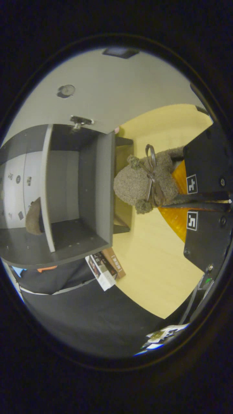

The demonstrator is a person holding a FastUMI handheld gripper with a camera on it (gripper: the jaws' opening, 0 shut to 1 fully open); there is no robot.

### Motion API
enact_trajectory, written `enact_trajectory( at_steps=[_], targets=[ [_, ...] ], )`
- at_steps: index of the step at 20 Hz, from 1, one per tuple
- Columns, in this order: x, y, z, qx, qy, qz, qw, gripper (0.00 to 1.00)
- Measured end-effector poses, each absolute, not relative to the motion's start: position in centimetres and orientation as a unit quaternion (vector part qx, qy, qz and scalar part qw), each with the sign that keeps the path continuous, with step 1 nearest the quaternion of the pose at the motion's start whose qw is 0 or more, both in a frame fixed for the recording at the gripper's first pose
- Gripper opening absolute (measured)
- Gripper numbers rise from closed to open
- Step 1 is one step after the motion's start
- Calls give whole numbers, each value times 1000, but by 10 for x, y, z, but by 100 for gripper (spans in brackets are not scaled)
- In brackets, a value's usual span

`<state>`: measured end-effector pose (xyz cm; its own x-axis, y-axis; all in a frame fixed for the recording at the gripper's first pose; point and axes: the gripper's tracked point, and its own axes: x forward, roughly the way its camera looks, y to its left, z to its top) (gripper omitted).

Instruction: Open the shoe cabinet door, grab the shoes and put them into the shoe cabinet, then close the shoe cabinet door.

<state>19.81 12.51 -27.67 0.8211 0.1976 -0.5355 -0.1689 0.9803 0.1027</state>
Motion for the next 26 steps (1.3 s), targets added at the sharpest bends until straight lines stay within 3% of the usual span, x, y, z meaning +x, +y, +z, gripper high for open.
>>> enact_trajectory(
  at_steps=[14, 19, 26],
  targets=[
    [259, 126, -37, -39, 76, 77, 993, 6],
    [315, 135, 13, -47, 43, 66, 996, 6],
    [410, 129, 31, -47, 54, 44, 996, 6]
  ],
)
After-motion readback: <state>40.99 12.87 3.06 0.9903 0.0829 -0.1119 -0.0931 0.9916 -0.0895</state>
